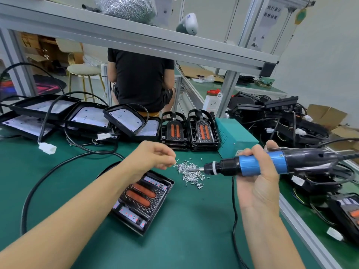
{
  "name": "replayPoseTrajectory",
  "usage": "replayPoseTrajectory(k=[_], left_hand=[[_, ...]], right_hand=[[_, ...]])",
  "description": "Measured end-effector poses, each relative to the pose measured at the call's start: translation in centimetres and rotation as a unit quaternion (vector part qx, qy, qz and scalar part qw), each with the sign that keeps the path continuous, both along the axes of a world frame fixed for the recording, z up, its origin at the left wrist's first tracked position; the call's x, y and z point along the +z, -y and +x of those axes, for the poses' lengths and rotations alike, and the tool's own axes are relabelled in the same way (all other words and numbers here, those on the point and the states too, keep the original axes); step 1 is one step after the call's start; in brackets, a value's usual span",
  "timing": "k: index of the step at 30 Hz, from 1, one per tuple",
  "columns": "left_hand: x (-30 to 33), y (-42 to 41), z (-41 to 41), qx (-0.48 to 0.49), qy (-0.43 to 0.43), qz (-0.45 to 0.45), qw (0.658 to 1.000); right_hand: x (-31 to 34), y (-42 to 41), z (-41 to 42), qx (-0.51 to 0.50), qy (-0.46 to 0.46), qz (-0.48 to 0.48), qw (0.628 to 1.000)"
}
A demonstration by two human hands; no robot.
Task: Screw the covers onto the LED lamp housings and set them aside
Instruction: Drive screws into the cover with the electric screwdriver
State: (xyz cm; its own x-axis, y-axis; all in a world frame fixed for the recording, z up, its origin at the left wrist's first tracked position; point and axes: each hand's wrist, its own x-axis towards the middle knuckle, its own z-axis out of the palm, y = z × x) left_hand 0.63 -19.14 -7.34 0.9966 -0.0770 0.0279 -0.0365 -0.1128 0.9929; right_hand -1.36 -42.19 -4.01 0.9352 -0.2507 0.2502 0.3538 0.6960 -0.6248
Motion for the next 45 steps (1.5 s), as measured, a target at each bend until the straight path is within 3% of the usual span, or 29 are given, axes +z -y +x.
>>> replayPoseTrajectory(k=[7,14,36,39,45], left_hand=[[-0.7,-2.1,-5.9,0.049,-0.029,-0.175,0.983],[-0.6,-2.2,-8.4,0.088,-0.005,-0.205,0.975],[-1.6,-1.5,-9.3,0.113,-0.023,-0.334,0.935],[-1.5,-1.4,-9.2,0.120,-0.016,-0.316,0.941],[-1.5,-1.6,-9.1,0.140,0.028,-0.174,0.974]], right_hand=[[1.0,-2.9,-1.0,0.067,-0.005,0.052,0.996],[2.2,-5.5,-2.9,0.124,0.037,0.049,0.990],[2.4,-7.2,-3.7,0.110,0.047,0.012,0.993],[2.3,-7.1,-3.5,0.107,0.048,0.006,0.993],[1.9,-6.0,-2.9,0.095,0.055,-0.034,0.993]])
